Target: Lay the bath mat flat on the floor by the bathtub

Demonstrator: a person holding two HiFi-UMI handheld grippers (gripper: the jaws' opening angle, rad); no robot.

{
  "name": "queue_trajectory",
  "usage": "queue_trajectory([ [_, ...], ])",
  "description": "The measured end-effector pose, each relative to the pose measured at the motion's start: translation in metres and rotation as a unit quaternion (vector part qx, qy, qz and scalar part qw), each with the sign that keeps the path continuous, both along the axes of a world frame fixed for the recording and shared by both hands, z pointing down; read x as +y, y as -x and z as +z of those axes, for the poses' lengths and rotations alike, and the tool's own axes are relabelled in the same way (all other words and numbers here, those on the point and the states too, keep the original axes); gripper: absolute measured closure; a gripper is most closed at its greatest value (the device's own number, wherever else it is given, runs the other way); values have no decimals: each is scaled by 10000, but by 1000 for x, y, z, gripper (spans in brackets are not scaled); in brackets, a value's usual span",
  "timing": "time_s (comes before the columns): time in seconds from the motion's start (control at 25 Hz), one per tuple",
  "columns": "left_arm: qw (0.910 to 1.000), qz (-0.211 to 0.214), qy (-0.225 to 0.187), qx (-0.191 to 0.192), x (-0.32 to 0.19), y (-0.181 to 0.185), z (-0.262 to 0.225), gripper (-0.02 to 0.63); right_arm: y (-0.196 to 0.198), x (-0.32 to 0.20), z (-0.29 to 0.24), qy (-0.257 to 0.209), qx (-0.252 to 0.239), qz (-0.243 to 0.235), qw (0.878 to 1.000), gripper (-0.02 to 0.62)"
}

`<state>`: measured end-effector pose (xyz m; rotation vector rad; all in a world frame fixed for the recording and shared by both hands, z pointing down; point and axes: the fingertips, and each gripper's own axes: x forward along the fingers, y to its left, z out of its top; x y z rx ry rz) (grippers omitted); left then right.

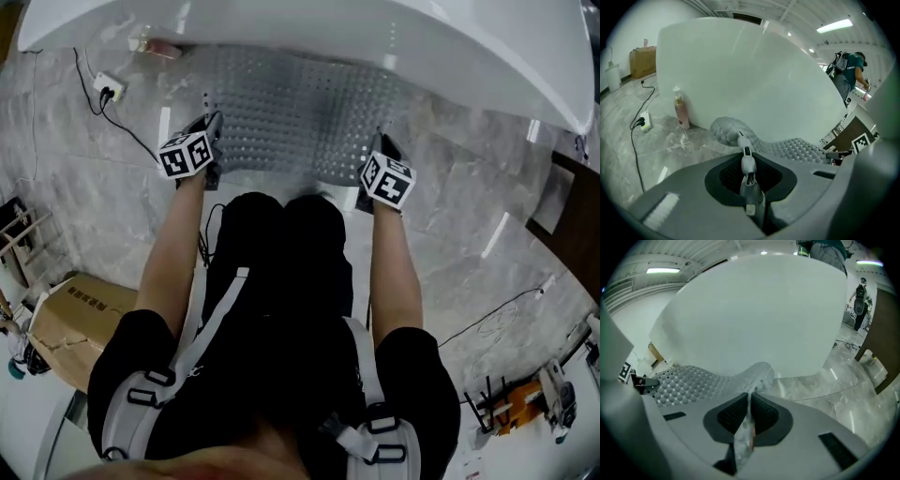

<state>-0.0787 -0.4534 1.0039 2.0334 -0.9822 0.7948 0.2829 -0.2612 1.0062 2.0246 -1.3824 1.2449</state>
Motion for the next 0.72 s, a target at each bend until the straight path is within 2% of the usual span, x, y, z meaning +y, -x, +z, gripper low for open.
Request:
queue_trajectory([
  [0.2, 9994, 273, -49, -198, -15, 8, 115, 565, -2, -12, 119, 102, 80, -93, 9999, 565],
  [0.32, 9987, 169, 97, -474, -17, 29, 159, 561, -9, 5, 164, 398, 177, -27, 9990, 563],
  [0.48, 9971, 14, 185, -738, -26, 49, 192, 548, -24, 36, 195, 738, 301, 207, 9966, 563],
  [0.72, 9900, 344, -115, -1364, -50, 53, 210, 529, -18, 50, 217, 1029, 266, 231, 9941, 561],
])
